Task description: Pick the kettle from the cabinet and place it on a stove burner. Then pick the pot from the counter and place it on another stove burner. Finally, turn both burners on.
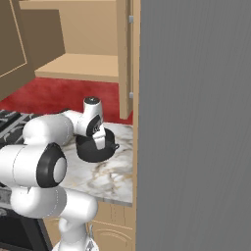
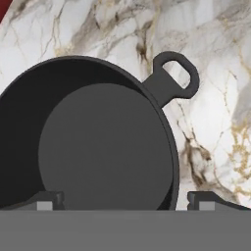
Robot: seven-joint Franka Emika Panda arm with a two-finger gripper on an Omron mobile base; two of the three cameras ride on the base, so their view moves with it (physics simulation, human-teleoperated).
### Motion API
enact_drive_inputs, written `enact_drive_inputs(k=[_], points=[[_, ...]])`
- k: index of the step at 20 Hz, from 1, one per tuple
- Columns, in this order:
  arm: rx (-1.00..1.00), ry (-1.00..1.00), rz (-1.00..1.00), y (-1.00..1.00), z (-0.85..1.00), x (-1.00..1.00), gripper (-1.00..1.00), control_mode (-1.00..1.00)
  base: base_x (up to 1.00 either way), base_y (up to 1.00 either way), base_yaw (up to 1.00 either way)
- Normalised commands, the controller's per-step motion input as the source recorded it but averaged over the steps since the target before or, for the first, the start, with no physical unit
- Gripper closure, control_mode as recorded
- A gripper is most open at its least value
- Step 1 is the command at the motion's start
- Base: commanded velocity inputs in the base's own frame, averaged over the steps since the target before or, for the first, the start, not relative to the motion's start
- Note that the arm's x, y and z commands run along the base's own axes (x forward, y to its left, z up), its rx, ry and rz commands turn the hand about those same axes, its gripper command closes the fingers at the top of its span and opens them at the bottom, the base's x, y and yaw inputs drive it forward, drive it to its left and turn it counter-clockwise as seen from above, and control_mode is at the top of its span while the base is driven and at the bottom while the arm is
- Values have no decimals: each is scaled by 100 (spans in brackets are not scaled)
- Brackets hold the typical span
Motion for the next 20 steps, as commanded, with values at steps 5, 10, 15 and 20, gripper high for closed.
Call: enact_drive_inputs(k=[5, 10, 15, 20], points=[[0, 0, 0, 0, -6, -2, -100, -100, 0, 0, 0], [0, 0, 0, 0, 0, -18, -100, -100, 0, 0, 0], [0, 0, 0, 0, -8, -24, -100, -100, 0, 0, 0], [0, 0, 0, 0, -16, -8, -100, -100, 0, 0, 0]])
